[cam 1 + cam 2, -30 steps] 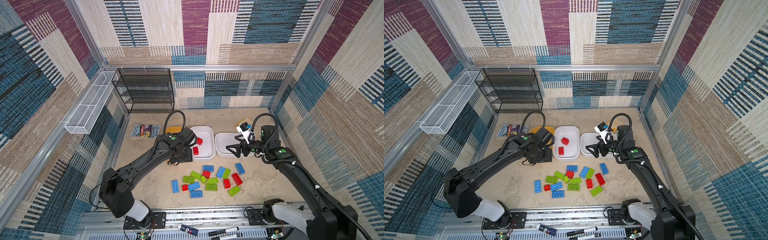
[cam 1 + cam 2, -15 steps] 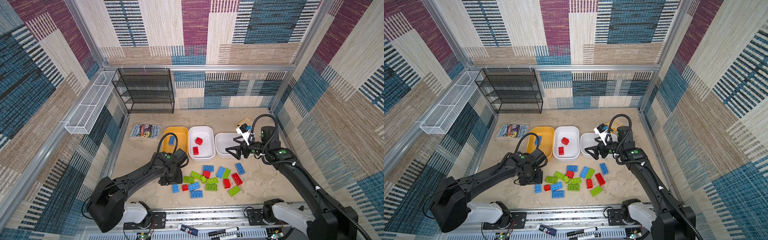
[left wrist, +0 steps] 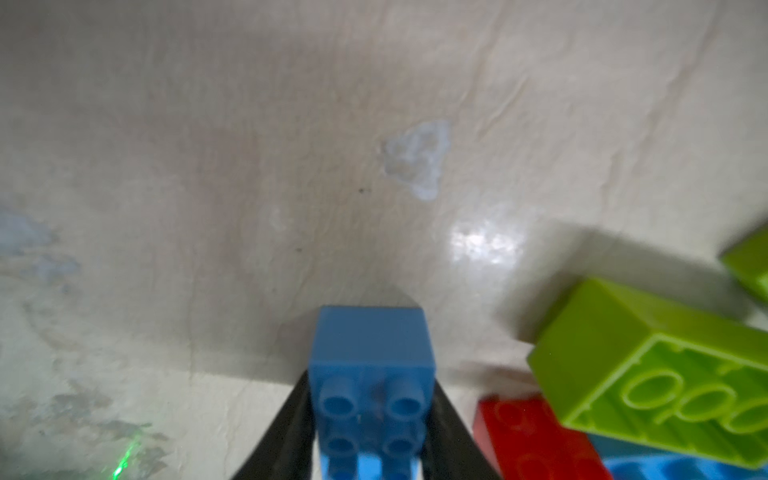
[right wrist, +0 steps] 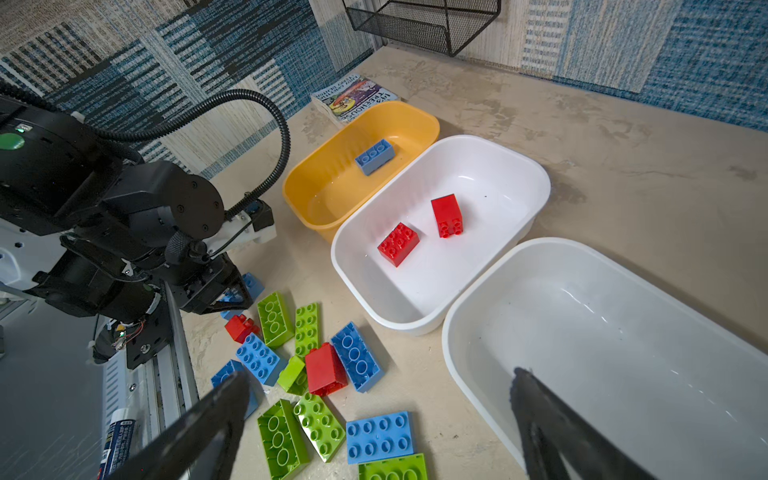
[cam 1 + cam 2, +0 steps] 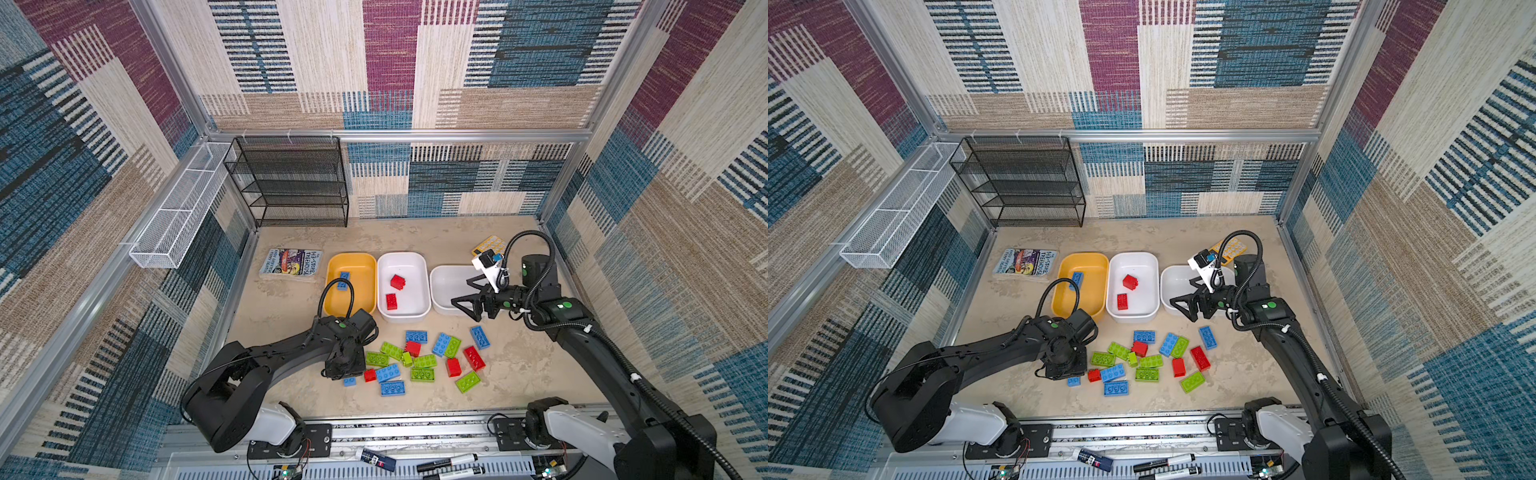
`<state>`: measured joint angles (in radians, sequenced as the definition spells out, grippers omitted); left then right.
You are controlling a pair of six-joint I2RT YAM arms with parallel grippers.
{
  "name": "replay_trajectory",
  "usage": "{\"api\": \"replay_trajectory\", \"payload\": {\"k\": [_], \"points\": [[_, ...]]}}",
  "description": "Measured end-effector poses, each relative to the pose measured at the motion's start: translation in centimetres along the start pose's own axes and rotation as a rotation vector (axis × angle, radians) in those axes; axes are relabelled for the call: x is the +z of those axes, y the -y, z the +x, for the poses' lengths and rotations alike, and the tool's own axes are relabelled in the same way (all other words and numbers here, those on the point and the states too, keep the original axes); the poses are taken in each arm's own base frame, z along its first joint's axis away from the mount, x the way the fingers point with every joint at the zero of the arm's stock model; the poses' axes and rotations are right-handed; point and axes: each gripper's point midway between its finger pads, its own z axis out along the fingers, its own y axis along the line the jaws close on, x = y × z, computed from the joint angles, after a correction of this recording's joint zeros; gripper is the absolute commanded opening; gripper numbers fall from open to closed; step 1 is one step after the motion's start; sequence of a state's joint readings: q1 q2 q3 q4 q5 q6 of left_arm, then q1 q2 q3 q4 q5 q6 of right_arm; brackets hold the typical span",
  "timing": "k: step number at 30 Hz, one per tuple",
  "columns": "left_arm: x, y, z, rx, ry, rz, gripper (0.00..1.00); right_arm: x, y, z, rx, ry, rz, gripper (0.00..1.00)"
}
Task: Sort the legos into containers by color
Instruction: 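Carry the blue brick with the left gripper into the yellow bin and release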
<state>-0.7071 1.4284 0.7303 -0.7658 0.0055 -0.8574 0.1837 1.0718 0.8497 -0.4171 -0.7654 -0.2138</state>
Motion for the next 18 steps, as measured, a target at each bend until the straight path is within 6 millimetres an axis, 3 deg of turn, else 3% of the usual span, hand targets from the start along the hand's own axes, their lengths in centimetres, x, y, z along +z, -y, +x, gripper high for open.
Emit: {"api": "replay_trajectory", "payload": {"k": [4, 8, 14, 18], "points": [[-1.3, 1.0, -0.7, 0.003, 0.021, 0.027, 0.27, -0.2, -0.1, 0.0, -0.002, 0.001, 0.005, 0.99], [-5.0, 2.5, -2.7, 0.024, 0.086, 0.069, 0.28, -0.2, -0.1, 0.0, -0.002, 0.001, 0.008, 0.99], [-11.3, 3.9, -7.6, 0.059, 0.199, 0.112, 0.29, -0.1, 0.0, -0.2, -0.002, 0.001, 0.008, 0.99], [-13.1, 3.3, -11.5, 0.056, 0.234, 0.093, 0.29, 0.0, 0.1, -0.3, -0.001, 0.004, 0.007, 0.99]]}}
